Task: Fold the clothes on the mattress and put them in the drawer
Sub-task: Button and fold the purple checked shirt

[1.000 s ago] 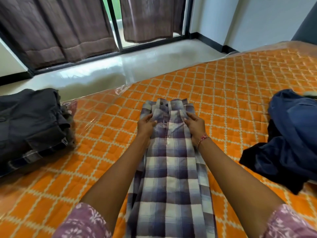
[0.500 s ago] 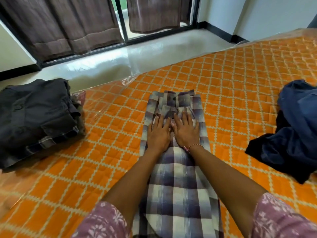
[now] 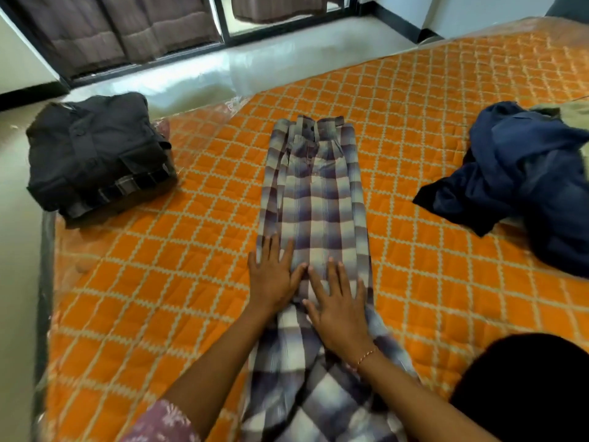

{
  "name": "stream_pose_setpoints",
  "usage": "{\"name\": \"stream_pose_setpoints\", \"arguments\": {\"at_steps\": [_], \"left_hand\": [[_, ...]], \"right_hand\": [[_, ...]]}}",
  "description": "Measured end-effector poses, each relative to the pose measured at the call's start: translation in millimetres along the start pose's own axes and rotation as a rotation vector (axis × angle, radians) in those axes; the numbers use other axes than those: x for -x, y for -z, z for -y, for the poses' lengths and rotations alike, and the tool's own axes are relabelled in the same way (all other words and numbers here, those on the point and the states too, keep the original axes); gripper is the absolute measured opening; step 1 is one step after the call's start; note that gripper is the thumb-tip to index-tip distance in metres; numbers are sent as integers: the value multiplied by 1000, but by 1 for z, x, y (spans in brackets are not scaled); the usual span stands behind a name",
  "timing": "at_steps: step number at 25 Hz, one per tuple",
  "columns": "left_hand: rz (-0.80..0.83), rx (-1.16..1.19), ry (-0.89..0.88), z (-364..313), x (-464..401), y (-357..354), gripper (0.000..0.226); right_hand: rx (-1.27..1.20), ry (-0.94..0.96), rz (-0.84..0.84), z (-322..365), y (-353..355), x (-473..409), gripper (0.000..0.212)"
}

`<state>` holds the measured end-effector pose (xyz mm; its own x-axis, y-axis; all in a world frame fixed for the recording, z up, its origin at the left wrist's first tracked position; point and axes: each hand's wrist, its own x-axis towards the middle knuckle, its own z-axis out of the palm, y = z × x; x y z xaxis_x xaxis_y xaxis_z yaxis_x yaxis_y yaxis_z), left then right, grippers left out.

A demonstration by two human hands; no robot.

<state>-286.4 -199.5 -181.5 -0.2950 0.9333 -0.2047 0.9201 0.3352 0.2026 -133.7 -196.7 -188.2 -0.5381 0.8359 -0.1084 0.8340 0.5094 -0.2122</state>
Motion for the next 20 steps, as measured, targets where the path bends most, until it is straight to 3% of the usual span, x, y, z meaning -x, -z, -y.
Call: {"name": "stream_pose_setpoints", "arguments": {"at_steps": [3, 8, 11, 14, 17, 18, 20], "left_hand": [[-57, -5, -40, 9, 30, -14, 100], [-55, -125, -222, 13, 72, -23, 102], [-67, -155, -317, 15, 88, -24, 103], [-150, 18, -266, 11, 87, -18, 91], [-219, 111, -202, -5, 72, -2, 85], [-265, 74, -283, -15, 75, -2, 83], [-288, -10, -547, -42, 100, -15, 80]], "right_hand": [[-14, 3, 28, -13, -1, 25, 72], [-2, -27, 129, -22, -4, 61, 93], [-31, 64, 101, -29, 4, 68, 108], [-248, -107, 90, -32, 25, 54, 99], [-606, -228, -95, -45, 46, 20, 54], [-600, -196, -67, -47, 49, 15, 46], [-483, -107, 143, -58, 41, 24, 55]]}}
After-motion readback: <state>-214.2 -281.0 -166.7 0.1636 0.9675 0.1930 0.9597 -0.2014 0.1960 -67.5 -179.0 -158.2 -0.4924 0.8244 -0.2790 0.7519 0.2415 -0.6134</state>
